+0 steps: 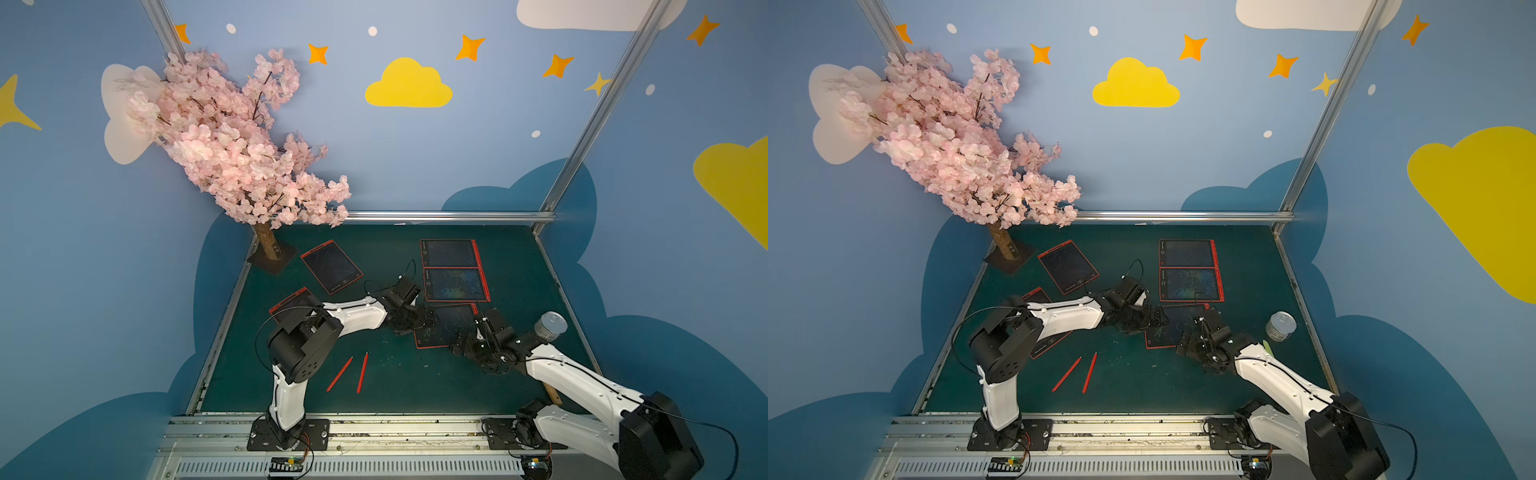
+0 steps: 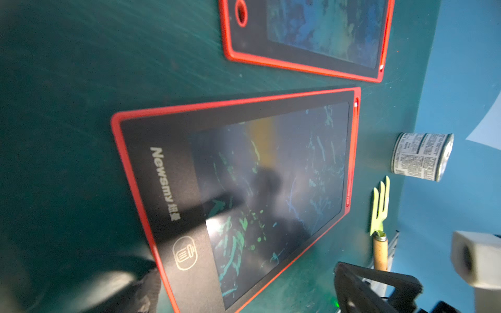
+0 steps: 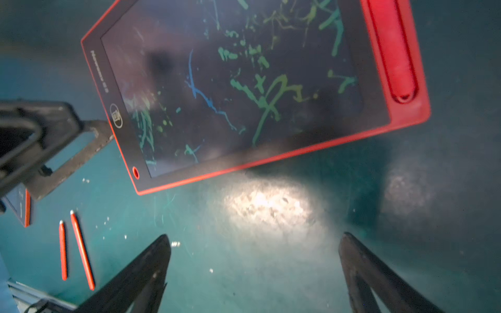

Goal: Place the stylus back onto the writing tablet
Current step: Move the writing tablet to the center of the board.

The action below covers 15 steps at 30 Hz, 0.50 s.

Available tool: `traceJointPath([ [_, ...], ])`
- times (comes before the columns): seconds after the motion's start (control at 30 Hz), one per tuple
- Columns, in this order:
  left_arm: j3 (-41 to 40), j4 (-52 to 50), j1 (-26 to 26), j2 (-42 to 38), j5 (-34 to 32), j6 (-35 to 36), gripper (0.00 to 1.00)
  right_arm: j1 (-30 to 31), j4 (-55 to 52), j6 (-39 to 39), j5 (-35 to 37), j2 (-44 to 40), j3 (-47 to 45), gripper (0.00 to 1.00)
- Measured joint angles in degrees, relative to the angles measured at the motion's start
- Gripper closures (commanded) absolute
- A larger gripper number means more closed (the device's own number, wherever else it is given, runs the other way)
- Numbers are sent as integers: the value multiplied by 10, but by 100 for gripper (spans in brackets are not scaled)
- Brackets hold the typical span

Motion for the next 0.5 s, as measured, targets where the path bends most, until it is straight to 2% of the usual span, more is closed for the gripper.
traceJointPath([
  [0.5,70,9,-1,56,28,-11,1,-107,70,-44,-59,87,19,5],
])
